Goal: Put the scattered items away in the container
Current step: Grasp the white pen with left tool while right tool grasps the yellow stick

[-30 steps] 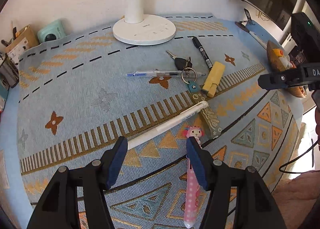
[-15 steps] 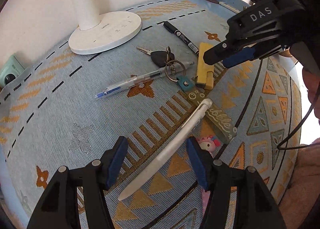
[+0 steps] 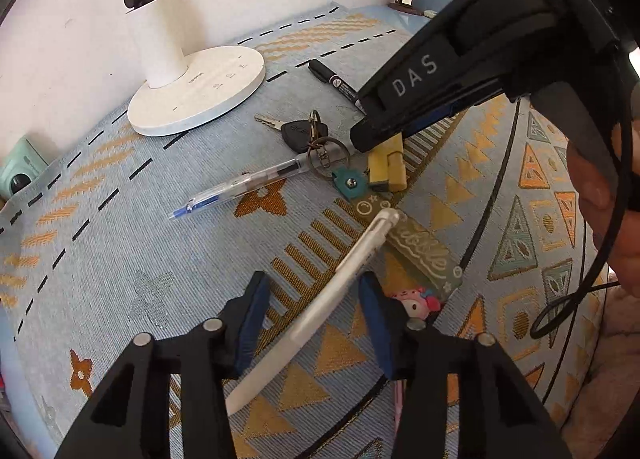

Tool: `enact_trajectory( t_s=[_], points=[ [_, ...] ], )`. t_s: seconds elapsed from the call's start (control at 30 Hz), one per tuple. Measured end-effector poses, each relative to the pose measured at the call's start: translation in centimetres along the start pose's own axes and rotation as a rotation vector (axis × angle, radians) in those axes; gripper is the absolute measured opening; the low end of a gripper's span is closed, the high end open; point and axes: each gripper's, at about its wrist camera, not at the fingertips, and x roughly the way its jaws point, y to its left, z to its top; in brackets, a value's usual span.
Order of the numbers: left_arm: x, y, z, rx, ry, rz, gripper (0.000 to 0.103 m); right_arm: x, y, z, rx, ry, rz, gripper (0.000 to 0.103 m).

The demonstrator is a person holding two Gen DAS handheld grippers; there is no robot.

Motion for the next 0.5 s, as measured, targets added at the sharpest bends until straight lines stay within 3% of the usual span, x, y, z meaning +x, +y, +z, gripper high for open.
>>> enact_trajectory(
  t_s=[0.17,0.3,0.5],
  points=[
    [-0.3,-0.2,0.4,-0.064,0.009,-0.001,0.012,-0.3,0.4,-0.6,-0.056,0.011,0.03,0.012],
    [-1.6,1.6,0.3,-0.174,-0.001,-0.013,0.008,-0.9,-0.8,-1.1,-0.032,0.021,0.091,0.012],
    [-4.4,3.4,0.1,-0.293,-0.046,0.002,0.006,-3.4,-3.1,-1.2,0.016,-0.031,0.134,0.012]
  ],
)
